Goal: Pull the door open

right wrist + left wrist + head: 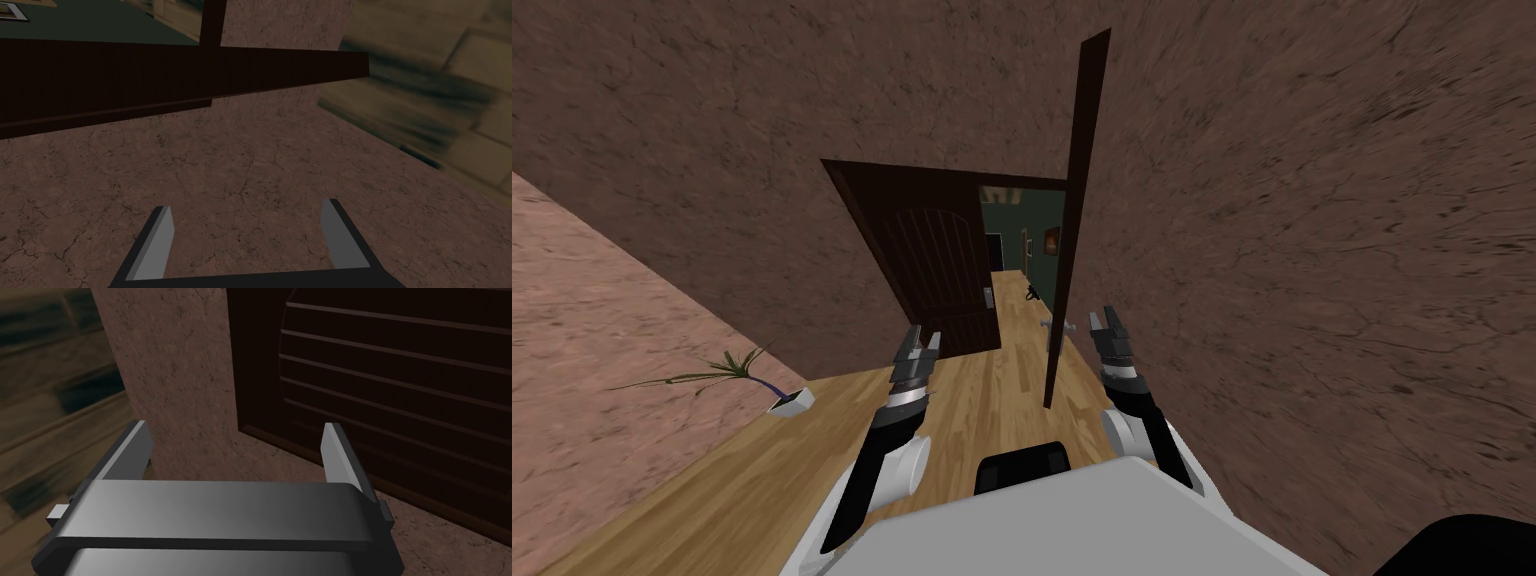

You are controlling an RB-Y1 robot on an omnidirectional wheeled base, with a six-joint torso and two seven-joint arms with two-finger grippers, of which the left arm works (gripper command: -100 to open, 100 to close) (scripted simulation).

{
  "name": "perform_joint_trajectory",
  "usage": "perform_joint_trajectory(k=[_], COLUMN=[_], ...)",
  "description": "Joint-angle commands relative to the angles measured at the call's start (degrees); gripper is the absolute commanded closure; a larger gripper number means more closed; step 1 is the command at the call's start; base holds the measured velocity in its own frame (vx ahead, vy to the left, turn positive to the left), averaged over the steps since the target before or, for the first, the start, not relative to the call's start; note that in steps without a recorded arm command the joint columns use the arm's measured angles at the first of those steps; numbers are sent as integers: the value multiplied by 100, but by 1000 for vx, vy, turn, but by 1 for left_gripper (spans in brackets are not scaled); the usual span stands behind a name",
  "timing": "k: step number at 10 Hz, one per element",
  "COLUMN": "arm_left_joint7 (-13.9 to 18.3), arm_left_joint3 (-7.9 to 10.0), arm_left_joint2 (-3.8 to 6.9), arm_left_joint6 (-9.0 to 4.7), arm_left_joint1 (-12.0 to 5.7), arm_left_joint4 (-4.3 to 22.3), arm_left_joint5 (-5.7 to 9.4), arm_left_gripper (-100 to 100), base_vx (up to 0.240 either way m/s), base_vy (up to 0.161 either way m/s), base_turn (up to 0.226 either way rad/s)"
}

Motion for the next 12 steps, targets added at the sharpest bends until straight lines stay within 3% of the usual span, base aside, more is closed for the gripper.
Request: perform_joint_trajectory(k=[1, 3, 4, 6, 7, 9, 10, 11, 12], arm_left_joint7=[-87, -177, -177, -278, -278, -385, -385, -441, -441], arm_left_joint3=[66, 170, 170, 288, 288, 412, 412, 477, 477], arm_left_joint2=[32, 92, 92, 157, 157, 225, 225, 260, 260], arm_left_joint6=[-22, -40, -40, -61, -61, -83, -83, -95, -95], arm_left_joint1=[-193, -434, -434, -704, -704, -990, -990, -1139, -1139], arm_left_joint4=[286, 701, 763, 1141, 1236, 1650, 1735, 1962, 1996], arm_left_joint5=[70, 175, 175, 292, 292, 416, 416, 480, 480], arm_left_gripper=[-100, -100, -100, -100, -100, -100, -100, -100, -100], base_vx=[76, 84, 62, 51, 50, 63, 59, 52, 38], base_vy=[22, 31, 20, 14, 19, 22, 24, 17, 16], base_turn=[-106, -99, -30, -103, -38, -92, -57, -107, -33])
